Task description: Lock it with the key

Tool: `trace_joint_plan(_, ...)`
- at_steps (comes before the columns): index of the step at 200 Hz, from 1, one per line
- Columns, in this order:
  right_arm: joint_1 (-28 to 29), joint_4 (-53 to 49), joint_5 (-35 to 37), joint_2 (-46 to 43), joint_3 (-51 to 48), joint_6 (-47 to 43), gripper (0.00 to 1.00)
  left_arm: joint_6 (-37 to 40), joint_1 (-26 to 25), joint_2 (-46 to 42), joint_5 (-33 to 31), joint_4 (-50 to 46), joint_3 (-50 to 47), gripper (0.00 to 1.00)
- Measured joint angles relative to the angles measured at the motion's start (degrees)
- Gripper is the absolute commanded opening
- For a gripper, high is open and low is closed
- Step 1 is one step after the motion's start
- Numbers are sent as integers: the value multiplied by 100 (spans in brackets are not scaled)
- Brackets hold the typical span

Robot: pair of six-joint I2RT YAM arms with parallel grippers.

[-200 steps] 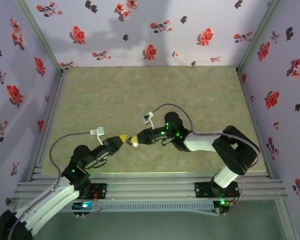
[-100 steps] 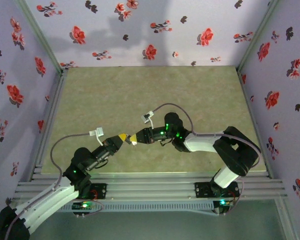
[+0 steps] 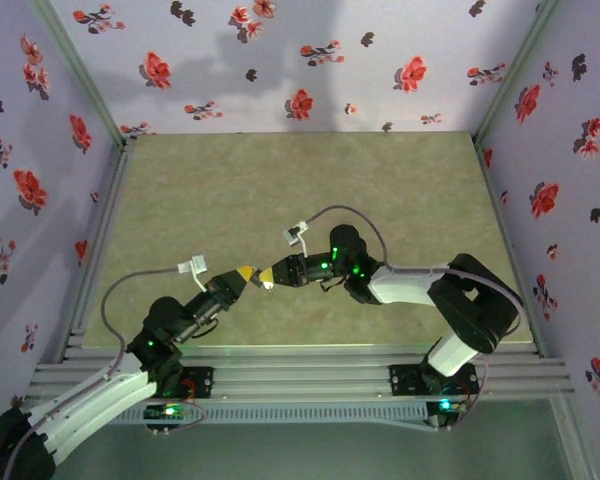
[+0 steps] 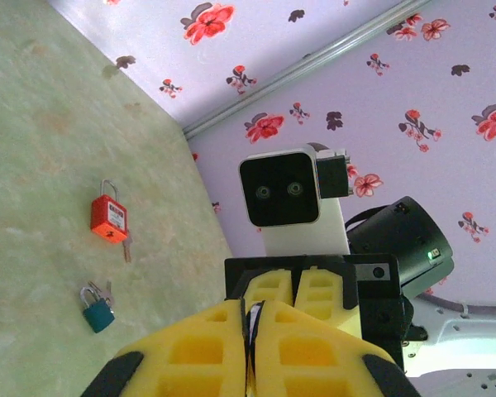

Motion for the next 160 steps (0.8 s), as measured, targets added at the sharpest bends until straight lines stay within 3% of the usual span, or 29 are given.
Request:
trace_joint_plan(116,33,-1303,494,-575,2,-859,31,-422,-164,-229,-157,-546,2,0)
trace_joint_plan(160,31,-2009,763,-1189,26,-1443,58,-511,-35,-232,-162,-957,24,0)
